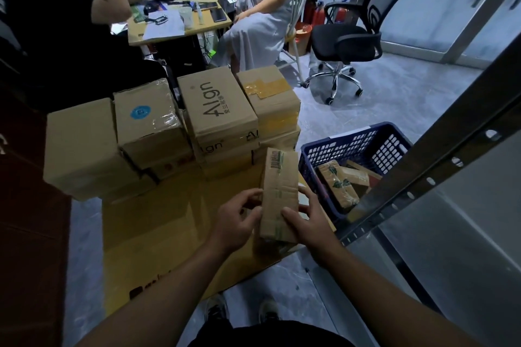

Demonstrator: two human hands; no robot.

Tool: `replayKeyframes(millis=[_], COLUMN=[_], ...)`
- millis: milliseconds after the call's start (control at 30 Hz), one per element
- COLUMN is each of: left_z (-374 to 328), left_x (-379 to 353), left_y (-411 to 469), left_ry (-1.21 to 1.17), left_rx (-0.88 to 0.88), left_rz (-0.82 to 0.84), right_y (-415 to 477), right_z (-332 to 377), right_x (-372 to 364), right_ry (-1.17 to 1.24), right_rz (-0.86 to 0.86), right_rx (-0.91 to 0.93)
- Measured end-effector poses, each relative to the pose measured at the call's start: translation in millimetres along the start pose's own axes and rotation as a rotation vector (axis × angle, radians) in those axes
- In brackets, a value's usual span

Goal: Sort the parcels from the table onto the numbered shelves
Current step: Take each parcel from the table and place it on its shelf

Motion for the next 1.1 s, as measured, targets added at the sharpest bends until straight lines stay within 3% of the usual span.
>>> replayKeyframes(millis=[267,467,600,733,1100], left_z=[45.6,61.4,65.4,63.6,62.4], left_x=[1.6,1.0,-6.2,-18.4,-17.8], left_y=[-3.5,-3.4,0.8,1.1,2.6], left_ry=[0.044,0.127,0.162,0.232,0.269], left_rx=[0.200,0.239,0.277,0.278,0.275], left_rz=[-0.039,-0.069,-0.006,0.060,0.045], right_y=[-6.8,-0.8,6.5,1.9,-2.9], right_z=[-21.2,-41.6,-48.9,-62.3,-63.2], right_x=[3.9,39.7,45.4,35.4,19.5], right_ry=[0.233,-0.009,-0.217,-0.180,-0.079], right_rz=[-0.008,-0.127,-0.087,-0.053,-0.085], right_rx=[-0.112,-0.167,-0.182,-0.276,-0.384])
Point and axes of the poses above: each hand's wrist, its own y-axis towards the middle knuckle, its own x-axis out of the back of the hand, z = x × y, the point moved 8 cm from there along y, towards the middle knuckle, and after that the axes turned 14 degrees about x, right-handed, at the moved point
